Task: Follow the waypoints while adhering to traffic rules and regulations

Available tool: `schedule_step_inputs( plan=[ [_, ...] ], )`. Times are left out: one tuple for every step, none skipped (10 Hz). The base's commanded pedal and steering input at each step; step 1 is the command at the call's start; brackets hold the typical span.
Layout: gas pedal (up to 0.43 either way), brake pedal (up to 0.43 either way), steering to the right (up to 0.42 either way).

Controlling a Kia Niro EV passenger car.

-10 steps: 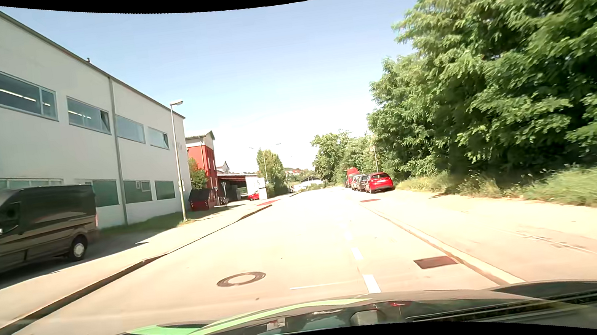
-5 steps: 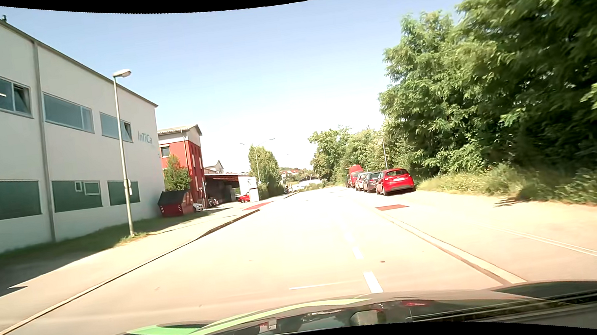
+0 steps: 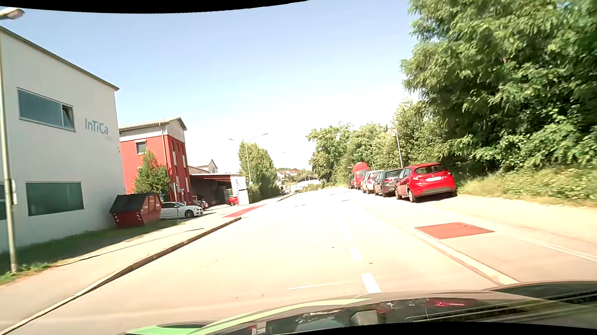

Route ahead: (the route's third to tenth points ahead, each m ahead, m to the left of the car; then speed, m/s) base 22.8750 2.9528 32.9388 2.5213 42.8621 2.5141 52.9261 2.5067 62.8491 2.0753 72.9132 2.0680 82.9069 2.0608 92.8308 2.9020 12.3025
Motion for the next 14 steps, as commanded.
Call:
schedule_step_inputs(
  plan=[
    [0.130, 0.000, -0.003],
    [0.130, 0.000, -0.002],
    [0.130, 0.000, -0.003],
    [0.130, 0.000, -0.003],
    [0.130, 0.000, -0.003],
    [0.130, 0.000, -0.003],
    [0.130, 0.000, -0.003],
    [0.130, 0.000, -0.003],
    [0.130, 0.000, -0.003],
    [0.130, 0.000, -0.003],
    [0.130, 0.000, -0.003],
    [0.118, 0.000, -0.003],
    [0.118, 0.000, -0.003],
    [0.118, 0.000, -0.003]
  ],
)
